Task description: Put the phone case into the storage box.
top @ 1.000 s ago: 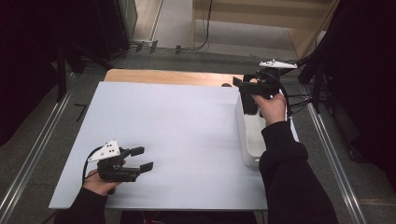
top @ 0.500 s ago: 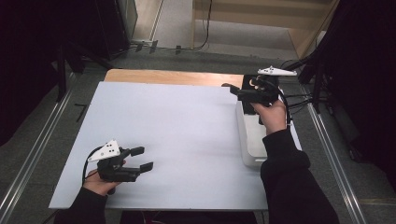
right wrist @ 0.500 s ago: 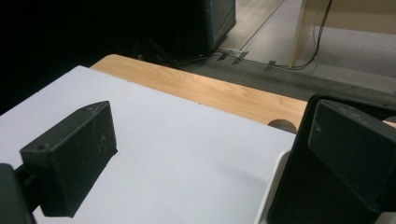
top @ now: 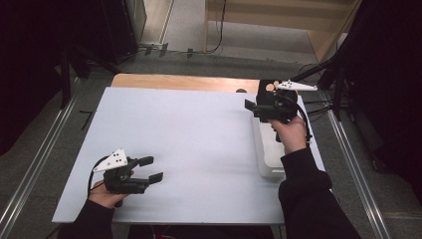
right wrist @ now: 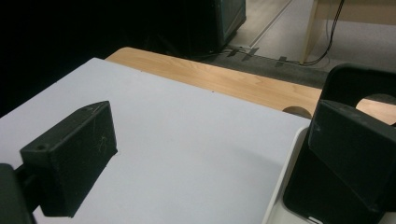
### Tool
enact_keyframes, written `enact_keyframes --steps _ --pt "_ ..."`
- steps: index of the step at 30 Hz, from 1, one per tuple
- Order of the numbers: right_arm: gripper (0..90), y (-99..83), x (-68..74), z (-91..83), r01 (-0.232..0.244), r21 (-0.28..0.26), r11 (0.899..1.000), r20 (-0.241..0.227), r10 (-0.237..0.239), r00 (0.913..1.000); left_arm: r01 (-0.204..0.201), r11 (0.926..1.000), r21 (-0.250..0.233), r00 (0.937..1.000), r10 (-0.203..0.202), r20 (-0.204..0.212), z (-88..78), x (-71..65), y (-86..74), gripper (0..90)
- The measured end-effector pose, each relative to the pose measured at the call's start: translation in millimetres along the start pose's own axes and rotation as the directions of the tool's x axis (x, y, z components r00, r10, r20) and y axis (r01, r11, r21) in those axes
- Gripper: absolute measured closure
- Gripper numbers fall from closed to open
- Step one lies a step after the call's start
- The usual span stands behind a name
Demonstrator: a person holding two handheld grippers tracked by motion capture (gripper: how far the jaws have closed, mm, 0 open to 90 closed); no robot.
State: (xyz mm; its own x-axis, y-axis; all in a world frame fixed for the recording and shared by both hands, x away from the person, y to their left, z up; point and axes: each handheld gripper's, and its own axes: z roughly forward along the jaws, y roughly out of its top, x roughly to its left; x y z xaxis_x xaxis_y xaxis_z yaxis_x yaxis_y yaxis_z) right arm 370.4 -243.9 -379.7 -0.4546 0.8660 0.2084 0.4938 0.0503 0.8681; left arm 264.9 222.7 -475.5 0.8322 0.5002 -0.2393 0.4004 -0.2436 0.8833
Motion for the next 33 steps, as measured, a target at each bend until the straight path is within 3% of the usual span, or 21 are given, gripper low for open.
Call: enact_keyframes --steps 9,12,33 --pt "0.0 -15.4 2.8 0.8 0.0 0.012 1.0 -0.023 0.001 0.9997 0.005 1.0 0.003 1.0 -0.005 0.0 0.4 0.0 -0.2 26.1" --pt "9.3 -20.2 4.1 0.0 0.008 0.012 1.0 -0.025 -0.008 0.9997 0.003 1.0 0.003 1.0 -0.003 -0.002 0.3 0.1 -0.2 26.1" --pt "11.5 -47.5 21.1 0.8 0.037 0.036 0.999 -0.092 -0.034 0.9952 -0.002 1.0 0.0 1.0 0.002 -0.001 -0.2 -0.2 -0.1 26.1"
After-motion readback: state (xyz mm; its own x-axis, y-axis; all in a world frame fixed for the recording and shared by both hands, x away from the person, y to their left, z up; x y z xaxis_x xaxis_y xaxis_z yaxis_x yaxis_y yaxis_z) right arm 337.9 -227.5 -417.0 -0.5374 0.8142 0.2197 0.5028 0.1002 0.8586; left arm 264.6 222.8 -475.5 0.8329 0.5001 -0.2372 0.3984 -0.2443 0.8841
